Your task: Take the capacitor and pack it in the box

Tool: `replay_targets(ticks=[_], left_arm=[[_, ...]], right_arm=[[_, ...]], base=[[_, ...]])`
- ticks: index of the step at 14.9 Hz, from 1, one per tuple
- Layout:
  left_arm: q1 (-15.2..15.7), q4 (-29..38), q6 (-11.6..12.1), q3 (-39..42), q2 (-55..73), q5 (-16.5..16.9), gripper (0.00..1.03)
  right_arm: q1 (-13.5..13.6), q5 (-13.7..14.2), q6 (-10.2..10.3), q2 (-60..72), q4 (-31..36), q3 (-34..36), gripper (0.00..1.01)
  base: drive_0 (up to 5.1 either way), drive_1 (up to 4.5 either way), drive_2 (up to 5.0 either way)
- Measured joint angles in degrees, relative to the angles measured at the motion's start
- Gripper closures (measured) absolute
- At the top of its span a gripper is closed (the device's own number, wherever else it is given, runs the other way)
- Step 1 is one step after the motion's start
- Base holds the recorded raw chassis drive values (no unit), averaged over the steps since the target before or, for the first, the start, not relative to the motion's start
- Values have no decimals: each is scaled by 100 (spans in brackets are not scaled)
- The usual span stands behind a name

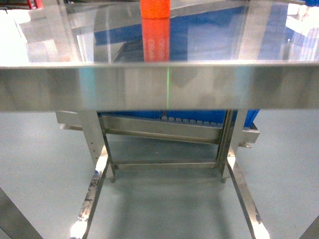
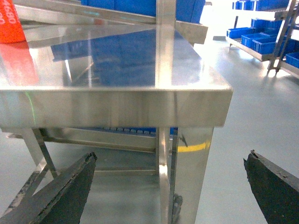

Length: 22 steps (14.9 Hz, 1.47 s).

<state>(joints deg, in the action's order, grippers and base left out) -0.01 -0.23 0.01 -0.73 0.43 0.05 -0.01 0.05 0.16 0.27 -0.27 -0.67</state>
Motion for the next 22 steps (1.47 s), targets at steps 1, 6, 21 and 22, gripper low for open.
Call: replay_targets(ticks=[1, 6, 21, 22], left_arm=[[0, 2, 0, 0, 0, -4, 5], [0, 2, 0, 0, 0, -11, 5], [0, 2, 0, 0, 0, -7, 5], [0, 2, 0, 0, 0, -7, 5]], right_arm=[[0, -2, 2, 0, 0, 0, 3], [0, -4, -4, 0, -4, 0, 3], [0, -4, -2, 0, -4, 0, 3], [0, -4, -2, 0, -2, 0, 3]], base=[[0, 0, 0], [0, 0, 0], [0, 0, 0], [0, 0, 0]])
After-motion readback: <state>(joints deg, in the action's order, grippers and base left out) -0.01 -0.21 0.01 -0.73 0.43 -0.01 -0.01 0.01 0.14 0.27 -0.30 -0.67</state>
